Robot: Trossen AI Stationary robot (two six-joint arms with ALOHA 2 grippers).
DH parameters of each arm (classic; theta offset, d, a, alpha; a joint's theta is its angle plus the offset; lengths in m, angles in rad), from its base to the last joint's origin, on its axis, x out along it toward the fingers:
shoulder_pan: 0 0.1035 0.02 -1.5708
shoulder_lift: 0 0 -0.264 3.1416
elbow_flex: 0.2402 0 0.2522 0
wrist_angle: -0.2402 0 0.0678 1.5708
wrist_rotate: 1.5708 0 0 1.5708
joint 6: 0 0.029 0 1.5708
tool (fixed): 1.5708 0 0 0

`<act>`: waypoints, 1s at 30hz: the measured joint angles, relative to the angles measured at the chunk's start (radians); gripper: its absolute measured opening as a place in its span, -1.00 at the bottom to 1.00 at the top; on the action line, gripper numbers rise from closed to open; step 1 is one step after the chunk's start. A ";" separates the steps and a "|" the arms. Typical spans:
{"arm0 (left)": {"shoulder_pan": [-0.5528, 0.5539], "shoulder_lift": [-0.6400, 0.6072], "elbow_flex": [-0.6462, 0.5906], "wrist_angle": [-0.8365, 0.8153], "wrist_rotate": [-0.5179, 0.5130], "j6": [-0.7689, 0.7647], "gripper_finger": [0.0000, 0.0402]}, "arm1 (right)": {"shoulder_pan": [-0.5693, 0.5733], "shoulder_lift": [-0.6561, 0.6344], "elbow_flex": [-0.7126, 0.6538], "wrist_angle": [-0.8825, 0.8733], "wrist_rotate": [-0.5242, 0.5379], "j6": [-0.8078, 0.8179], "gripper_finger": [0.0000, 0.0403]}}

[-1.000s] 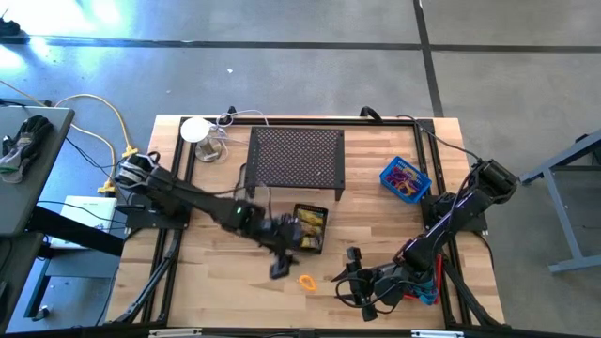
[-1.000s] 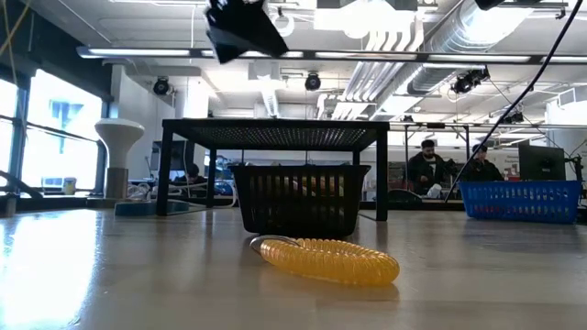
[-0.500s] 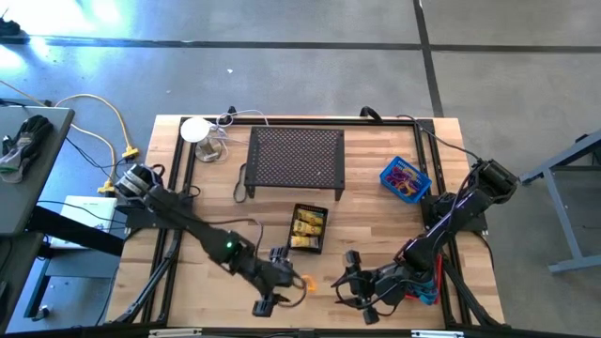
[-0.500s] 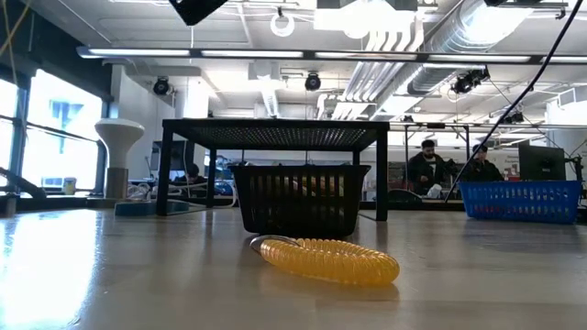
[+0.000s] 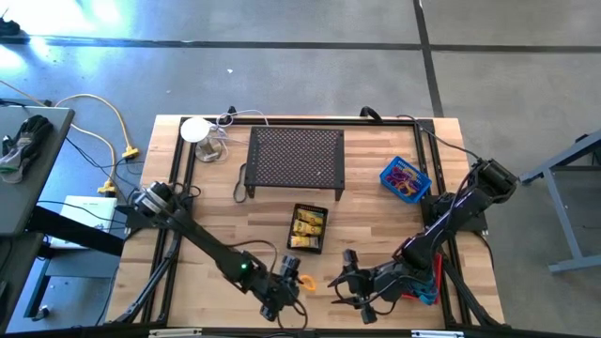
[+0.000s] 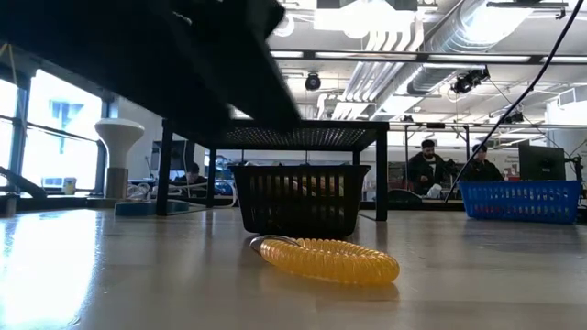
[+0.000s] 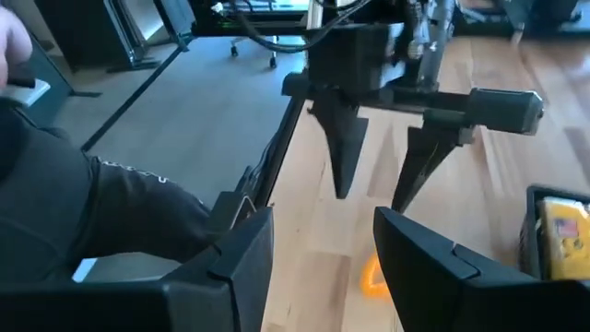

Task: Pick & Place Office Desk Supplies
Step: Put the yellow spring keychain into the blue bin

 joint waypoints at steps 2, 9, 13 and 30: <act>0.006 0.027 0.001 0.021 0.000 0.041 0.12 | 0.003 0.001 0.000 -0.007 -0.002 0.035 -0.13; 0.028 0.086 0.000 0.097 -0.005 0.078 0.12 | 0.035 0.066 0.000 0.034 0.001 0.083 -0.13; 0.055 0.085 0.001 0.102 0.020 0.003 0.12 | 0.036 0.111 0.000 0.098 -0.001 0.085 -0.13; 0.081 0.181 0.005 0.079 0.131 -0.148 0.08 | 0.036 0.171 0.000 0.183 0.001 0.217 -0.13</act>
